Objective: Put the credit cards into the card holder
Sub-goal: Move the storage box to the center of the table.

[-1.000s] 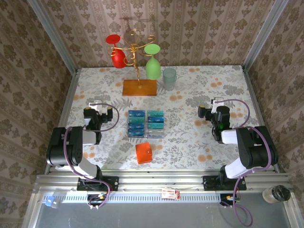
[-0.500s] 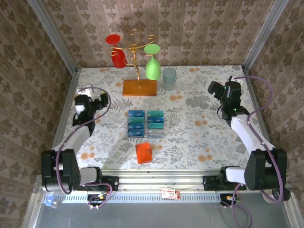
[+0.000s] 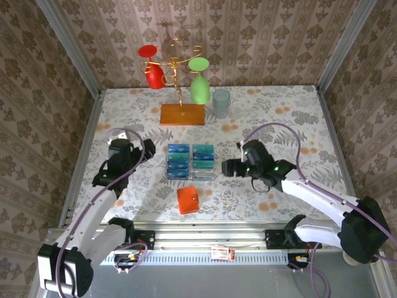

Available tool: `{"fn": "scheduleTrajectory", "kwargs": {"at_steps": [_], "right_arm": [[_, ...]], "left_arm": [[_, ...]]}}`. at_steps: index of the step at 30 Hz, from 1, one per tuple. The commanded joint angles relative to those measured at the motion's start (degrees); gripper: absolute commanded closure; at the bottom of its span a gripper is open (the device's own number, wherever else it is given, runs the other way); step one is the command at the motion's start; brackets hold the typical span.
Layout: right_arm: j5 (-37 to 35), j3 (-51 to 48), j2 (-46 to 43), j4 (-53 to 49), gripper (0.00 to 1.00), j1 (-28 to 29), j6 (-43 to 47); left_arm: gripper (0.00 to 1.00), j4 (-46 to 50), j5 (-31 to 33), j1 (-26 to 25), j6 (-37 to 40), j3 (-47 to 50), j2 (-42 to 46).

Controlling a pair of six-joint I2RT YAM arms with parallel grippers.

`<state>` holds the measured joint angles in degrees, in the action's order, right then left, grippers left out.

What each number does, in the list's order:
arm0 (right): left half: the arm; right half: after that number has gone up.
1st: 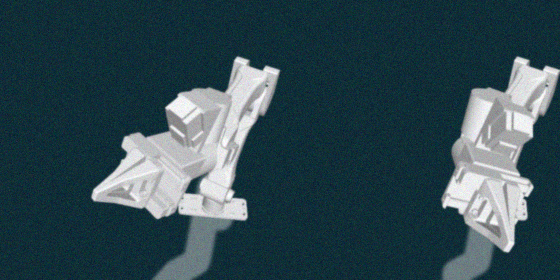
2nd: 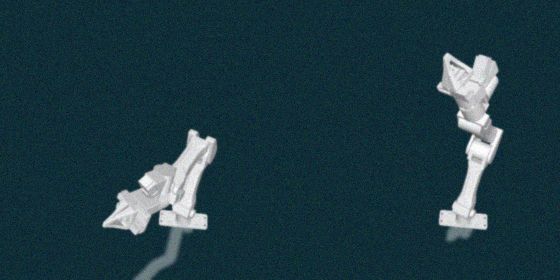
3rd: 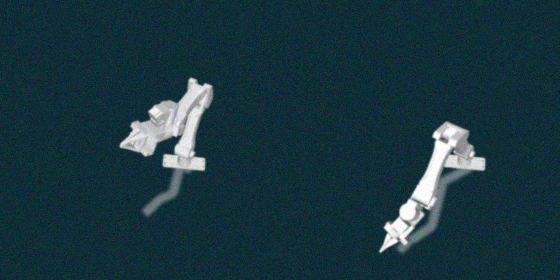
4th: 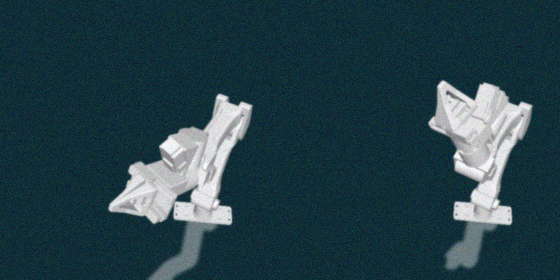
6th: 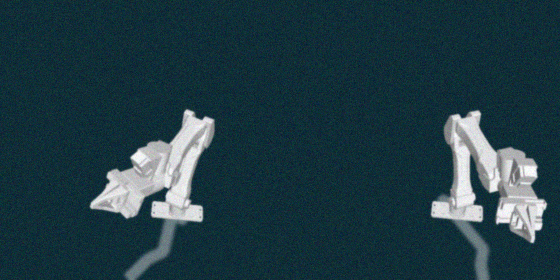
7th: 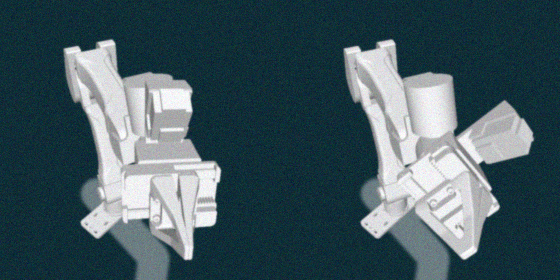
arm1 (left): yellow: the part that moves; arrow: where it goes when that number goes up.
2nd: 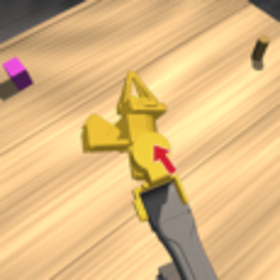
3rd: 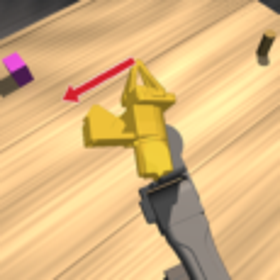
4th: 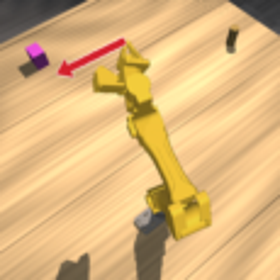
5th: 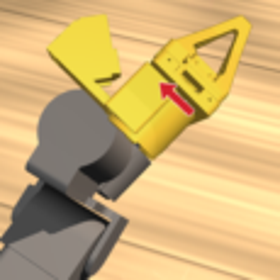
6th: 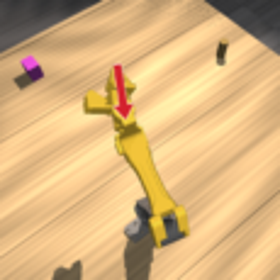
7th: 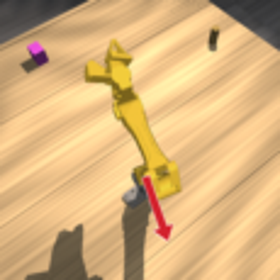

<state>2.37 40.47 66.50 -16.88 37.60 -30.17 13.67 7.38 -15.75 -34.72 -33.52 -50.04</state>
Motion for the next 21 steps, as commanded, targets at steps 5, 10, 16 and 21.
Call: {"fn": "scheduleTrajectory", "kwargs": {"at_steps": [5,10,16,21], "right_arm": [[-10.18,-2.82,5.27,-0.9,0.19,13.58,-5.57],[-12.64,-0.47,10.77,-0.61,0.18,16.35,-5.69],[-14.42,2.97,17.45,0.71,0.17,16.8,-4.99],[-16.76,5.15,21.0,0.85,0.17,16.81,-5.22]], "left_arm": [[0.0,7.12,5.36,-2.56,-5.08,3.04,-4.7],[0.0,6.39,7.2,-4.46,-3.1,0.63,-12.27],[0.0,4.6,9.03,-5.05,-2.0,-0.11,-16.63],[0.0,2.54,8.8,-5.17,-1.27,-0.55,-19.09]]}}
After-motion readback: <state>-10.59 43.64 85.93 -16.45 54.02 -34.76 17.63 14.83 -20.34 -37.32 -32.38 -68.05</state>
